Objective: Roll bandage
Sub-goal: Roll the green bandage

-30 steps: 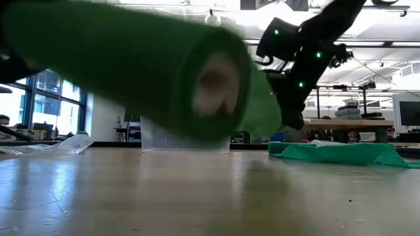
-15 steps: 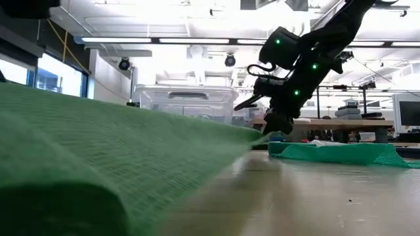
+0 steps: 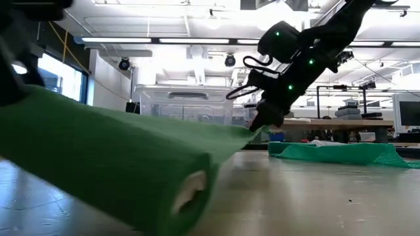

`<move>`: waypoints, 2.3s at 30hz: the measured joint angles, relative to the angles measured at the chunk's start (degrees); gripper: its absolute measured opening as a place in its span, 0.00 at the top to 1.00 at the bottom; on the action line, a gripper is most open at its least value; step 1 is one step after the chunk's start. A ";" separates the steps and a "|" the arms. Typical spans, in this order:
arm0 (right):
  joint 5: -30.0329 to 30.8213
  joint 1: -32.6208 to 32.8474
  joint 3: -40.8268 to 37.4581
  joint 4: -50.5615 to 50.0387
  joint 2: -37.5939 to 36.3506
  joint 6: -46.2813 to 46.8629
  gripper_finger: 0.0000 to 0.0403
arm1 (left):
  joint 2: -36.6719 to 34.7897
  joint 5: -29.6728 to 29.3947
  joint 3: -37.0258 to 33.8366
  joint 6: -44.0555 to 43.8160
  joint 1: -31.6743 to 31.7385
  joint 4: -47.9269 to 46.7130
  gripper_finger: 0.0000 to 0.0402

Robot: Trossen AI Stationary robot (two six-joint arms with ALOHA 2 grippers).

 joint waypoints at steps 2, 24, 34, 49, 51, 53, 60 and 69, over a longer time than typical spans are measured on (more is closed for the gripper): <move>0.09 -0.77 0.00 -0.11 0.00 -1.39 1.00 | 0.00 2.90 0.00 1.20 1.28 0.69 1.00; -2.29 -19.94 0.00 5.04 6.40 -18.61 1.00 | 0.00 23.73 -3.00 3.12 4.57 7.91 1.00; -7.53 -19.51 0.00 4.80 6.40 -20.22 1.00 | 0.00 15.81 -4.64 8.65 5.39 11.93 1.00; -1.86 -15.45 1.98 -7.10 2.62 -24.68 0.81 | 0.00 10.42 1.35 20.55 6.99 11.35 1.00; -0.57 -15.45 3.46 -11.62 0.32 -24.68 0.72 | -0.01 10.34 1.75 21.62 7.80 11.47 1.00; 1.07 -15.44 4.82 -15.79 -2.69 -24.77 0.64 | -0.01 9.96 2.14 23.26 9.16 11.33 1.00; -18.47 -15.56 4.43 -22.84 -15.49 -11.12 0.55 | -0.02 9.42 2.40 29.79 18.56 6.74 1.00; -35.05 -8.43 -5.76 -7.63 -13.28 2.96 0.54 | -0.02 6.71 2.40 40.88 29.74 0.98 1.00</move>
